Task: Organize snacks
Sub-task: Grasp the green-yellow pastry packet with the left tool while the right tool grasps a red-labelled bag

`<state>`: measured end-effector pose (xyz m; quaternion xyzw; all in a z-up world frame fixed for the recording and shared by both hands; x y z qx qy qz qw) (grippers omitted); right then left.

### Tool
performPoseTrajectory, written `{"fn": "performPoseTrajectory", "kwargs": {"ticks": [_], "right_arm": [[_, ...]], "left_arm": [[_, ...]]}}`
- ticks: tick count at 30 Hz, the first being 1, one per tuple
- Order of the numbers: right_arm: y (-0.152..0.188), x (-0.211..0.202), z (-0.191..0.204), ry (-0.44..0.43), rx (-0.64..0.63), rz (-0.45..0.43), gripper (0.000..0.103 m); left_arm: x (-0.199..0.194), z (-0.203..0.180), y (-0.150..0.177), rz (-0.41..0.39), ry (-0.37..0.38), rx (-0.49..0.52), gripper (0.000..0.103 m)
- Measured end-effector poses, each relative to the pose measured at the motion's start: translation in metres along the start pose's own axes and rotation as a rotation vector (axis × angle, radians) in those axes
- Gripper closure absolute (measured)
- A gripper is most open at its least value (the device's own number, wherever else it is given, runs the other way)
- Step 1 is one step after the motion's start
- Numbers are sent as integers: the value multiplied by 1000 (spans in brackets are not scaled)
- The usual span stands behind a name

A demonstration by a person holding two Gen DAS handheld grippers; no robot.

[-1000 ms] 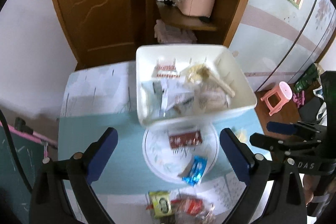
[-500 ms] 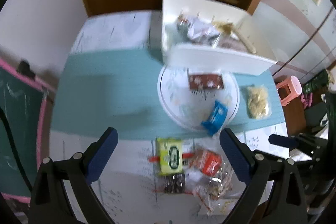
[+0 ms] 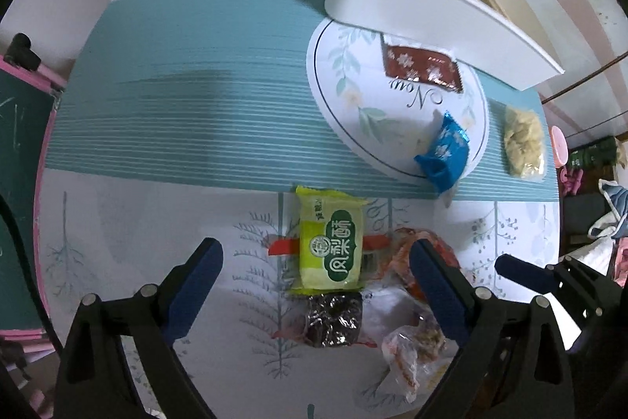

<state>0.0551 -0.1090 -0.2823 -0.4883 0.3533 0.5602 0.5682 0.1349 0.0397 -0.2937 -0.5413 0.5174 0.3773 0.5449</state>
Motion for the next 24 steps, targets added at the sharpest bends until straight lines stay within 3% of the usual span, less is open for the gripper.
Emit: {"fn": "performPoseTrajectory", "kwargs": {"ticks": [10, 17, 19, 20, 24], "right_arm": [[-4, 28, 22, 34, -83, 10, 36], [-6, 42, 26, 45, -96, 17, 36], [-6, 44, 26, 51, -106, 14, 40], [-6, 47, 30, 54, -108, 11, 42], [-6, 45, 27, 48, -102, -3, 48]], "left_arm": [[32, 3, -2, 40, 8, 21, 19], [41, 2, -3, 40, -4, 43, 42], [44, 0, -5, 35, -18, 61, 50], [43, -1, -6, 28, -26, 69, 61], [44, -3, -6, 23, -25, 70, 65]]}}
Point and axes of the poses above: each gripper's, at about its wrist camera, not at the fingertips, and x roughly the way its jaws point, z to its left, y to its underside, the point moved 7 cm from there along x, roughly the way its jaws point, and after that the axes turned 11 degrees about x, right-handed, at the moved point
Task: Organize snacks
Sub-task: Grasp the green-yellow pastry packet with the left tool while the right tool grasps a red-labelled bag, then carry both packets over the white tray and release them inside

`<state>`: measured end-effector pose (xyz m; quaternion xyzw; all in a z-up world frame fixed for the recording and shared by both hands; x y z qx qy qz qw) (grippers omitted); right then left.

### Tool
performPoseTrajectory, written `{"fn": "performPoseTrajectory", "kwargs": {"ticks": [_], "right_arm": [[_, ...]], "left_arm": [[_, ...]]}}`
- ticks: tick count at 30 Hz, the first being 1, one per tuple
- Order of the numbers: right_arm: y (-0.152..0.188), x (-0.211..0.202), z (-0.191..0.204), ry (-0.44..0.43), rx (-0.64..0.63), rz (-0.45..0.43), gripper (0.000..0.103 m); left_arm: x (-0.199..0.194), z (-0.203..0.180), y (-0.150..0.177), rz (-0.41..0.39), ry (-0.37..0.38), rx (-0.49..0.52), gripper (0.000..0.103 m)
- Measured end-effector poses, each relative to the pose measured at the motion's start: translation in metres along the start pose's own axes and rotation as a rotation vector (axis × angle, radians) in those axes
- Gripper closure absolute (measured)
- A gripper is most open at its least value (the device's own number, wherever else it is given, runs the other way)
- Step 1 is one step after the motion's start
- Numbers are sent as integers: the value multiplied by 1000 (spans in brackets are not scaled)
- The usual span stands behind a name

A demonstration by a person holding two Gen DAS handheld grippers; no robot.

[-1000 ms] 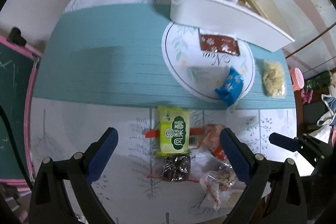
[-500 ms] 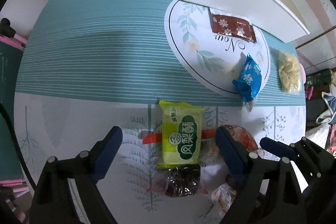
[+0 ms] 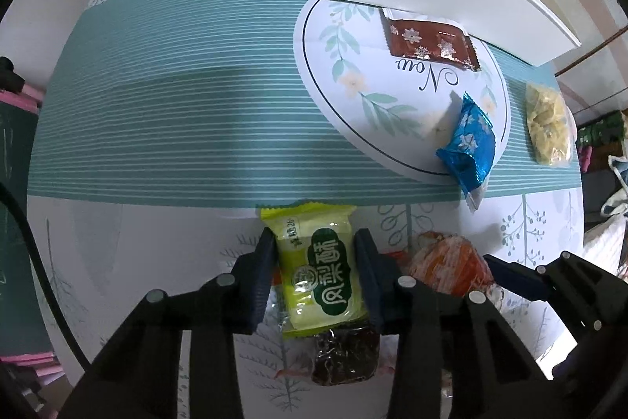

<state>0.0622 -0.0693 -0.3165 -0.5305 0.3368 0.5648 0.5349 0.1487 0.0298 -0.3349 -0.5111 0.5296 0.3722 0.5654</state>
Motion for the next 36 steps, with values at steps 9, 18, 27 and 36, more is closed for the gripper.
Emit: {"fn": "performPoseTrajectory", "kwargs": {"ticks": [9, 18, 27, 36], "right_arm": [[-6, -18, -25, -34, 100, -25, 61], [-13, -54, -43, -75, 165, -79, 65], [-38, -108, -61, -117, 222, -172, 66], [-85, -179, -79, -127, 269, -335, 66]], "left_arm": [[-20, 13, 4, -48, -21, -29, 65], [-69, 3, -11, -156, -40, -4, 66], [-122, -20, -42, -253, -30, 57, 66], [-161, -36, -84, -328, -46, 113, 65]]}}
Point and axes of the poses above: each gripper's, at about its wrist camera, not at the fingertips, and x roughly the way its jaws point, z to its left, y to its underside, the point moved 7 cm from there along x, roughly the way its jaws point, and after that the axes turned 11 degrees about x, right-handed, at the moved point
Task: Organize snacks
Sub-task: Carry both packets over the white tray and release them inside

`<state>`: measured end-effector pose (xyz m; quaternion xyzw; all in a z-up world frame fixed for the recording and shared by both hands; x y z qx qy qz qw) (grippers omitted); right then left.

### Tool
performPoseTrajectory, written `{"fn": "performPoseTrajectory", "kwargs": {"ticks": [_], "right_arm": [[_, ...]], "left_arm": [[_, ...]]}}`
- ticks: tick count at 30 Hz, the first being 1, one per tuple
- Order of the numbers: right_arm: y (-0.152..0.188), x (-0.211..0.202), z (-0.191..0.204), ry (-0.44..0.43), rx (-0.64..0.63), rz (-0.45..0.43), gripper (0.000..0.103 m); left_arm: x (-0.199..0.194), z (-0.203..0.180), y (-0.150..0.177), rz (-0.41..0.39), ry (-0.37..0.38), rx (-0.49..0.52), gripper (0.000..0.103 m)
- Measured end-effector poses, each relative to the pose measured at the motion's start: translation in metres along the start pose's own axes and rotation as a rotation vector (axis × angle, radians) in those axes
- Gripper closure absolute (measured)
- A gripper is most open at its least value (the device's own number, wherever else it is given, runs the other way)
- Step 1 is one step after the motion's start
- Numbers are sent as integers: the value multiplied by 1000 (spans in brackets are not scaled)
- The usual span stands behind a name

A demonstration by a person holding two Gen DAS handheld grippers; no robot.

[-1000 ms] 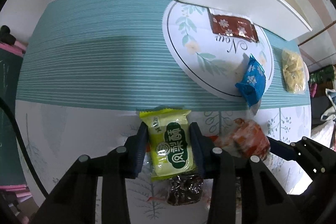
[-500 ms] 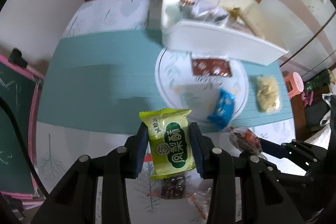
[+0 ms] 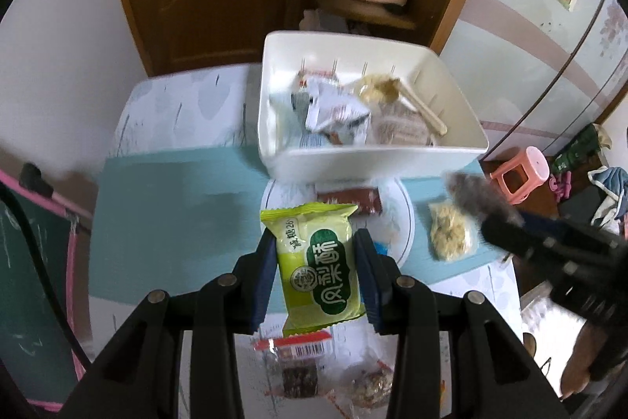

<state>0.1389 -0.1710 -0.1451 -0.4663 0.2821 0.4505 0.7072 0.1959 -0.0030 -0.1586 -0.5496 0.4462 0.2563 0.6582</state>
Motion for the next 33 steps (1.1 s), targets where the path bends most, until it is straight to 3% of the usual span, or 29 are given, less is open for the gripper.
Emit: {"fn": "performPoseTrajectory", "kwargs": {"ticks": [7, 19, 33], "right_arm": [[-53, -33, 1, 1, 26, -109, 66], [-127, -52, 16, 26, -25, -246, 65], [-185, -39, 11, 55, 15, -288, 65]], "left_arm": [[-7, -1, -39, -46, -20, 47, 65], [-19, 1, -123, -166, -89, 108, 65], [8, -6, -167, -176, -94, 147, 65]]}}
Point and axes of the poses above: each gripper's, at about its wrist camera, not at the fingertips, and x roughly the way its jaws point, z to its left, y to its underside, the point moved 7 cm from there along x, roughly the way its jaws point, and after that the axes turned 11 degrees about x, right-handed, at the moved point
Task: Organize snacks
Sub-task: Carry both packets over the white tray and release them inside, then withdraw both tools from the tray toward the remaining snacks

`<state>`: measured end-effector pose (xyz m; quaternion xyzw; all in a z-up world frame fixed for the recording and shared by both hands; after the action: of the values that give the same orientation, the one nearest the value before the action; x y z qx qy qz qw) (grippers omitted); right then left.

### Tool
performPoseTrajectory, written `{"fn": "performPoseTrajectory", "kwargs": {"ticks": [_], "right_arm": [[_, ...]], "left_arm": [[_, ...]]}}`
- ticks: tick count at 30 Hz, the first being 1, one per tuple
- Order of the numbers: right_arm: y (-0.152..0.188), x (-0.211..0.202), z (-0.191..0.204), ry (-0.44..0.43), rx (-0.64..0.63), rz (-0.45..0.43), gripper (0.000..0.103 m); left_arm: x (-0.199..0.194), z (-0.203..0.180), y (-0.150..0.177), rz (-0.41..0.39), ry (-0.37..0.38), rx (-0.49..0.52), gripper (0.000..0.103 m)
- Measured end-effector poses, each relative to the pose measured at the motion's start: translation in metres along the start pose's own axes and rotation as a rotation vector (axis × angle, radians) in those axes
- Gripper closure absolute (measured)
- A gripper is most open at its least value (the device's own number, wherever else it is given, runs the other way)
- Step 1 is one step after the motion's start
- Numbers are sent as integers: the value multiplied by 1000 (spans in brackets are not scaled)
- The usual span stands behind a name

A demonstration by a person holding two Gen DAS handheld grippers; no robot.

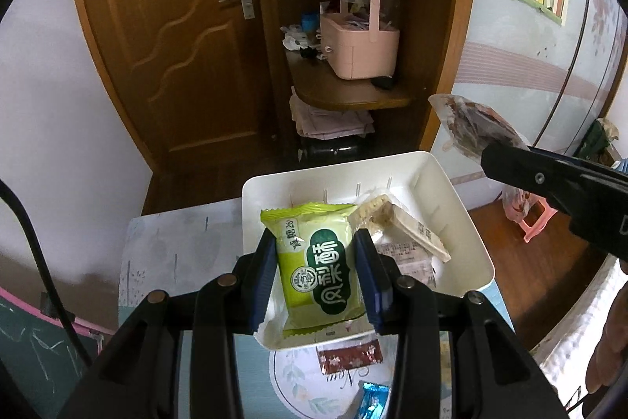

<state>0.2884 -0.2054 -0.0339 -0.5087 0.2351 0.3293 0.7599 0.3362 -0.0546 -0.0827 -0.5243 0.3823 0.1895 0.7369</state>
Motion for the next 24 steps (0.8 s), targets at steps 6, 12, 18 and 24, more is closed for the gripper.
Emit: {"fn": "performPoseTrajectory", "kwargs": {"ticks": [6, 12, 18, 24], "right_arm": [[-7, 17, -7, 13, 29, 13, 65], [-12, 27, -12, 27, 55, 11, 65], [-10, 41, -14, 33, 72, 49, 64], [-5, 45, -13, 36, 67, 56, 63]], "left_arm": [[15, 0, -6, 11, 6, 3, 65], [26, 0, -9, 17, 8, 17, 33], [25, 0, -11, -12, 25, 19, 6], [28, 6, -7, 2, 24, 0, 6]]}}
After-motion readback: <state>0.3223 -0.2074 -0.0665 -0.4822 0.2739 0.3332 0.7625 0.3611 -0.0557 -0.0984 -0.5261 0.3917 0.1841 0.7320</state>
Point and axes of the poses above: each gripper's, at about its wrist camera, not at the fingertips, and x roughly the way its jaws point, z to its left, y to its underside, the point moved 7 cm from there along x, roughly the way its jaws point, and after that the axes turned 11 degrees about x, right-handed, at the moved point
